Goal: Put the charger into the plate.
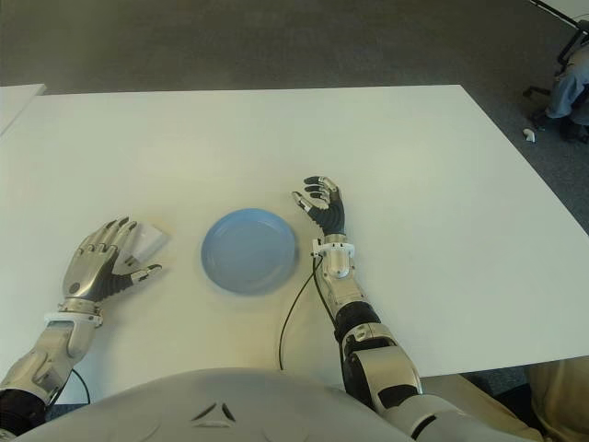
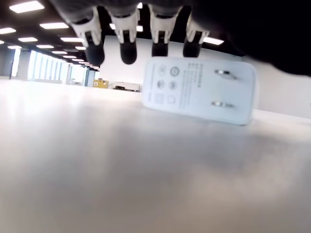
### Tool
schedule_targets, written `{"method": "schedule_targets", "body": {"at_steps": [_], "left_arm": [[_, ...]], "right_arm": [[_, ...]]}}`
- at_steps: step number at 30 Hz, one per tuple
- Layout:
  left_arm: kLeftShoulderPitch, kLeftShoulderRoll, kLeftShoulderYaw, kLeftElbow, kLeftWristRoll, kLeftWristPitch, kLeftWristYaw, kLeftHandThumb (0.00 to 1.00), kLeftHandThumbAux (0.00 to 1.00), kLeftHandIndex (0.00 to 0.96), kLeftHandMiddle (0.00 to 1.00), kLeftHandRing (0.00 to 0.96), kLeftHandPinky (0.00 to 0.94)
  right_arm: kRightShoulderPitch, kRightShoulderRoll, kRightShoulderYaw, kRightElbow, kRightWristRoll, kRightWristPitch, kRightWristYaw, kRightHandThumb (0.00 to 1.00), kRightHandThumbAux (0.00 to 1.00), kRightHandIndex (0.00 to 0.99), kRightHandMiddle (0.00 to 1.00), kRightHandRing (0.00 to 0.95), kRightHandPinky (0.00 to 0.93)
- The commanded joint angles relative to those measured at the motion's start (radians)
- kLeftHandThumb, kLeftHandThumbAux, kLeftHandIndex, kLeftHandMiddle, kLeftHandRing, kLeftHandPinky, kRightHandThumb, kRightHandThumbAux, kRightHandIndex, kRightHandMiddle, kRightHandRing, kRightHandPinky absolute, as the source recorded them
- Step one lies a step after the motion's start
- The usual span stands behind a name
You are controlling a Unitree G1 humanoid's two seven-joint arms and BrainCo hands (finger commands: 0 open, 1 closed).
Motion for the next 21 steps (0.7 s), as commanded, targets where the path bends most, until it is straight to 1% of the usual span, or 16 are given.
{"method": "schedule_targets", "body": {"at_steps": [1, 4, 8, 13, 21], "left_arm": [[0.023, -0.033, -0.035, -0.013, 0.028, 0.007, 0.050, 0.205, 0.174, 0.000, 0.015, 0.002, 0.030], [0.029, -0.039, -0.034, -0.031, 0.041, 0.020, 0.081, 0.216, 0.172, 0.000, 0.009, 0.000, 0.014], [0.033, -0.052, -0.030, -0.051, 0.039, 0.029, 0.108, 0.233, 0.178, 0.000, 0.003, 0.000, 0.002], [0.034, -0.070, -0.022, -0.071, 0.021, 0.032, 0.109, 0.251, 0.182, 0.000, 0.000, 0.000, 0.000], [0.040, -0.089, -0.010, -0.099, 0.014, 0.044, 0.101, 0.264, 0.185, 0.000, 0.000, 0.000, 0.000]], "right_arm": [[0.162, 0.010, 0.006, 0.135, -0.015, 0.000, 0.004, 0.000, 0.720, 0.346, 0.364, 0.366, 0.349], [0.162, 0.011, 0.009, 0.133, -0.014, -0.008, 0.015, 0.000, 0.716, 0.345, 0.362, 0.365, 0.350], [0.163, 0.011, 0.005, 0.131, 0.004, -0.029, 0.056, 0.000, 0.717, 0.349, 0.362, 0.368, 0.350], [0.162, 0.009, -0.001, 0.135, 0.013, -0.033, 0.081, 0.000, 0.721, 0.349, 0.362, 0.369, 0.347], [0.158, 0.010, -0.005, 0.142, 0.011, -0.028, 0.084, 0.000, 0.711, 0.340, 0.359, 0.362, 0.338]]}}
